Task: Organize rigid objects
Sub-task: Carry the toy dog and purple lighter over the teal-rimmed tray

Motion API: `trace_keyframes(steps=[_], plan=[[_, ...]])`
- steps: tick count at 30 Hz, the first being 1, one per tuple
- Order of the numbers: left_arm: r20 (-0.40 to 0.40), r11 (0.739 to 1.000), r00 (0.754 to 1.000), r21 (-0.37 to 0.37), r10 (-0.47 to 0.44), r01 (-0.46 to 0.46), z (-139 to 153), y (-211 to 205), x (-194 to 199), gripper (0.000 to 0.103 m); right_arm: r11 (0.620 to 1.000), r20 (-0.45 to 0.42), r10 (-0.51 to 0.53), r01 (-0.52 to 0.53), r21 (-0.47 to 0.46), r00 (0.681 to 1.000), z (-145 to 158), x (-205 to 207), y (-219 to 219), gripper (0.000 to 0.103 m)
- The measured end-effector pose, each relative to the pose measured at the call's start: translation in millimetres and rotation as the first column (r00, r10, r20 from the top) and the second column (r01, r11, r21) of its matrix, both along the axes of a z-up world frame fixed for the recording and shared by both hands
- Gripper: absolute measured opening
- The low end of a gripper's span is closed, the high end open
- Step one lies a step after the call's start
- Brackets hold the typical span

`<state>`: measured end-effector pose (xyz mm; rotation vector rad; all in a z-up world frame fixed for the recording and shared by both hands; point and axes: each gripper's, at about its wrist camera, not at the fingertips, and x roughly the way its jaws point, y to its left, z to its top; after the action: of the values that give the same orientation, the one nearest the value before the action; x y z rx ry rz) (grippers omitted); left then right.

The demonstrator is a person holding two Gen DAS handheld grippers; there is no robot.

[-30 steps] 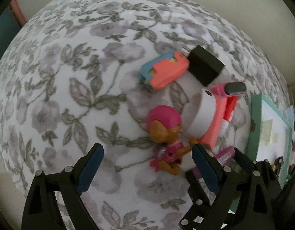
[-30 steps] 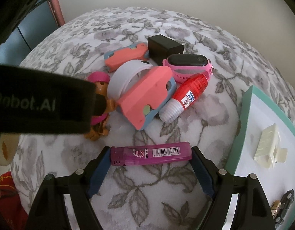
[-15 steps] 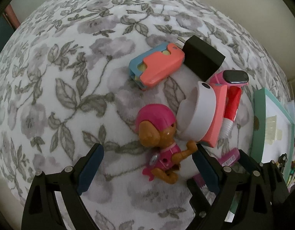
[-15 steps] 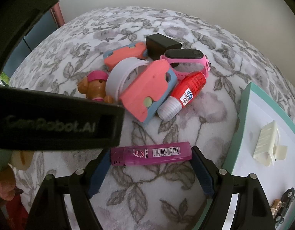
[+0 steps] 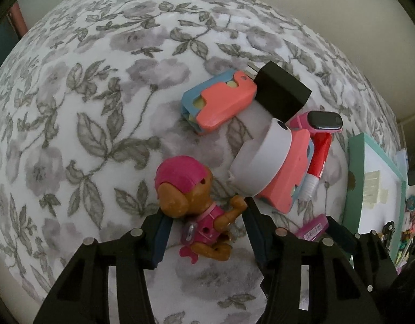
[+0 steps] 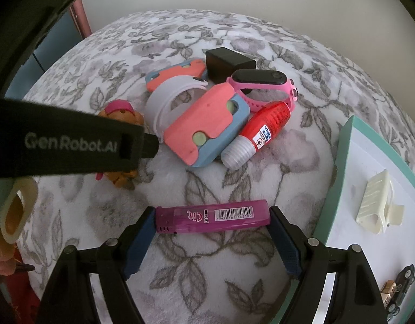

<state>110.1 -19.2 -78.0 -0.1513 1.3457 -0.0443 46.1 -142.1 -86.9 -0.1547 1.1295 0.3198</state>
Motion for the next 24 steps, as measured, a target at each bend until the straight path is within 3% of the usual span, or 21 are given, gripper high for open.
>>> trace_keyframes(steps=[13, 24], plan=[[0.084, 0.999, 0.996, -0.025, 0.041, -0.039, 38, 21, -2, 0.053, 0.999, 0.015, -0.036, 0.035, 0.031, 0.999, 12, 1, -8, 0.083], [0.232, 0.997, 0.971, -0.076, 0.051, -0.034, 88, 16, -13, 0.053, 0.979, 0.165, -0.183, 0.164, 0.120, 0.969, 72, -3, -36, 0.083]])
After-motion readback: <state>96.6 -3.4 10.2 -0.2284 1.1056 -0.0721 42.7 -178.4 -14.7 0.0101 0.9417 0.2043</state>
